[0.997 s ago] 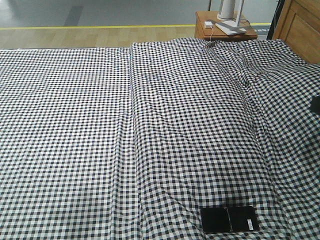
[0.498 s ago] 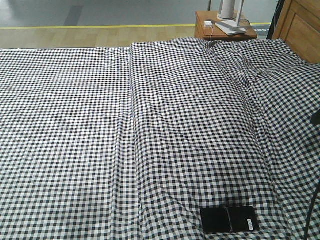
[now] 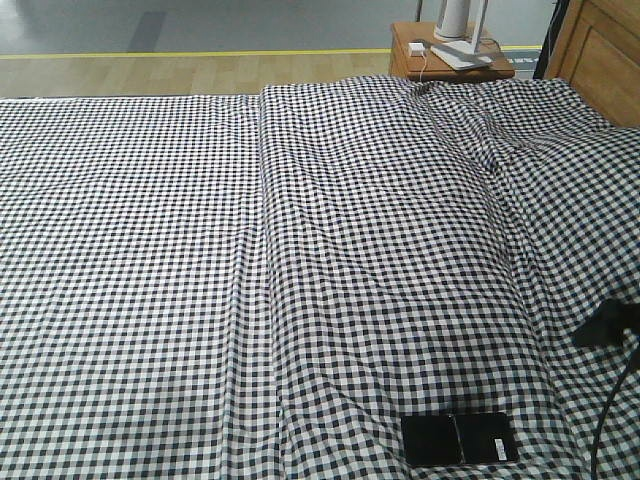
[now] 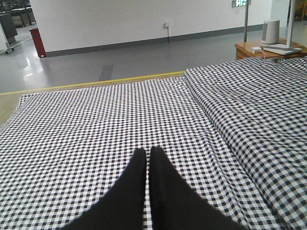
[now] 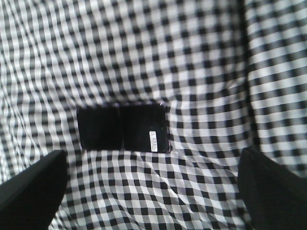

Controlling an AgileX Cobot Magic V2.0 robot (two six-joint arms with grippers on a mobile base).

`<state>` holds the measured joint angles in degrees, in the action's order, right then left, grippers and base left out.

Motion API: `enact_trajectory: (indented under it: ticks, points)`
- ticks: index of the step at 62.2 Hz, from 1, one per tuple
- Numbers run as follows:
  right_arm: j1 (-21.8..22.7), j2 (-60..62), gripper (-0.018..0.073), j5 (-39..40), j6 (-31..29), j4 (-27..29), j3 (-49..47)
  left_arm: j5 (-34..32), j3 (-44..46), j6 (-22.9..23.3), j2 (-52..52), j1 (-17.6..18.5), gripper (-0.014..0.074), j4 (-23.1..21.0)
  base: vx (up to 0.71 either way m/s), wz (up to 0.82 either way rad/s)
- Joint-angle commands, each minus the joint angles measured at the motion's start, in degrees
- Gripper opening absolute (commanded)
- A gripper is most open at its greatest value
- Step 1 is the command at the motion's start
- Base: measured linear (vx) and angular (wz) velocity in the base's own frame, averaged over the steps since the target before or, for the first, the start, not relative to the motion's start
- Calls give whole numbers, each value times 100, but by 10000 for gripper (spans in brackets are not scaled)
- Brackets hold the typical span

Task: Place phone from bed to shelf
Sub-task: 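Lower the right gripper toward the black phone on the bed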

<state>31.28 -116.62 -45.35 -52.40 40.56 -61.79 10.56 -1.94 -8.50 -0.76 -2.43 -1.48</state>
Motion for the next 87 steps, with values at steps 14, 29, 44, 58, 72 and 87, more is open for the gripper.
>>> enact_trajectory:
  ticks: [14, 29, 44, 58, 72, 87]
  points:
    - [19, -1059, 664, -689, -1995, 1612, -147, -415, 122, 33, -77, 20, 1, -52, 0, 0]
    - [19, -2184, 654, -1637, -2160, 1886, -665, -415, 122, 33, -77, 20, 1, -52, 0, 0]
    - [19, -2832, 648, -1861, -2203, 1876, -1180, -415, 122, 33, -77, 20, 1, -52, 0, 0]
    - [19, -3199, 640, -1844, -2293, 1900, -1422, -415, 122, 33, -77, 20, 1, -52, 0, 0]
    - [19, -3550, 633, -1809, -2374, 1971, -1684, -415, 122, 33, -77, 20, 1, -52, 0, 0]
    - [19, -3971, 630, -1821, -2433, 2051, -1937, -415, 122, 33, -77, 20, 1, -52, 0, 0]
